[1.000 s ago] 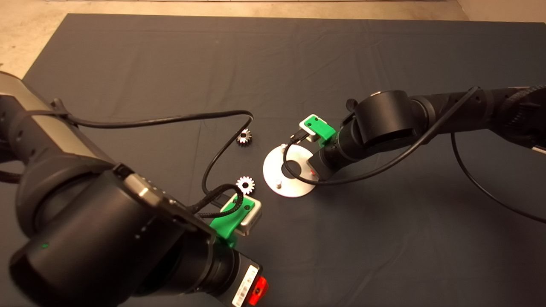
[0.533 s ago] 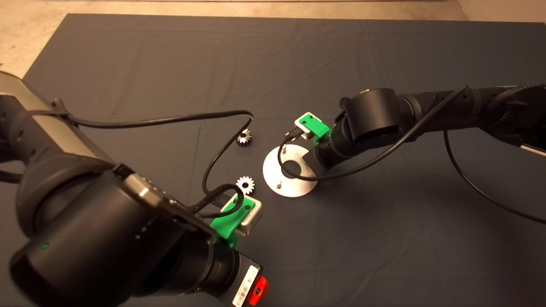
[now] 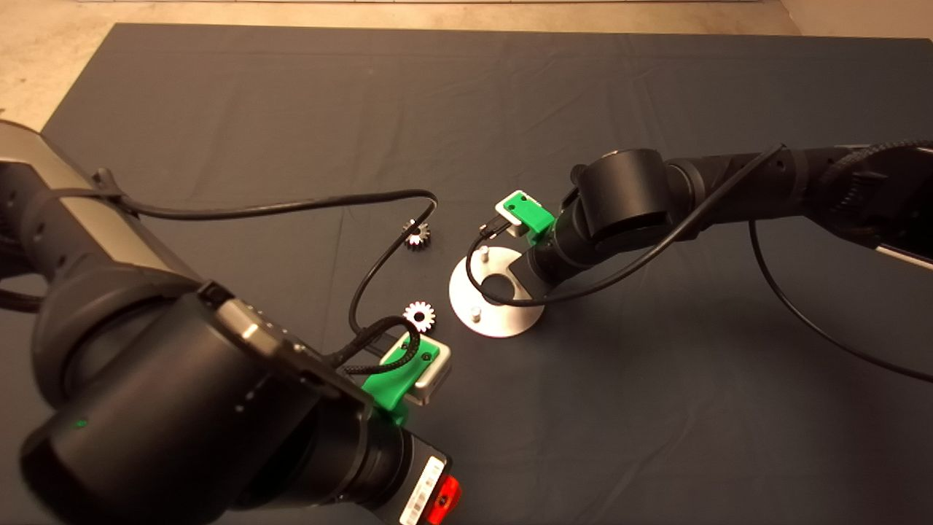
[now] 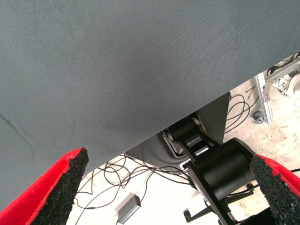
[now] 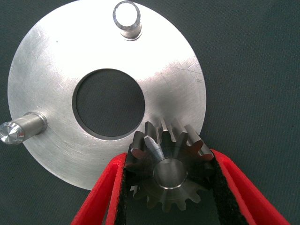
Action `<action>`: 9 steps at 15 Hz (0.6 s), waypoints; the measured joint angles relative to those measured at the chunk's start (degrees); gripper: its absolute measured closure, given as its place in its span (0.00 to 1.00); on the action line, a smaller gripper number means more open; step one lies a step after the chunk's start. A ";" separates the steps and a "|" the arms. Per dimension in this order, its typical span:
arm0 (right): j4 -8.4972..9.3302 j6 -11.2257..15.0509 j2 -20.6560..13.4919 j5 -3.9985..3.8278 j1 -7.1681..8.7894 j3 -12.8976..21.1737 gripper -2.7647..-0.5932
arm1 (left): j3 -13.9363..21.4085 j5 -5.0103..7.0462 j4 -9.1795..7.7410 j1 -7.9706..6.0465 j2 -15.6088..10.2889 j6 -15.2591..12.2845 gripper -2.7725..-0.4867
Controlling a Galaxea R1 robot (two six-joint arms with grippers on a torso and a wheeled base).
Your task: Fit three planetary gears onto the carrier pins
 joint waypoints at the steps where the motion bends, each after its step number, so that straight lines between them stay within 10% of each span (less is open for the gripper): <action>1: 0.00 0.00 0.00 0.00 0.00 0.00 0.78 | 0.00 0.00 0.00 0.00 0.00 0.00 0.11; 9: 0.84 0.02 -0.11 0.15 0.02 0.88 0.78 | 0.00 0.00 0.00 0.00 0.00 0.00 0.11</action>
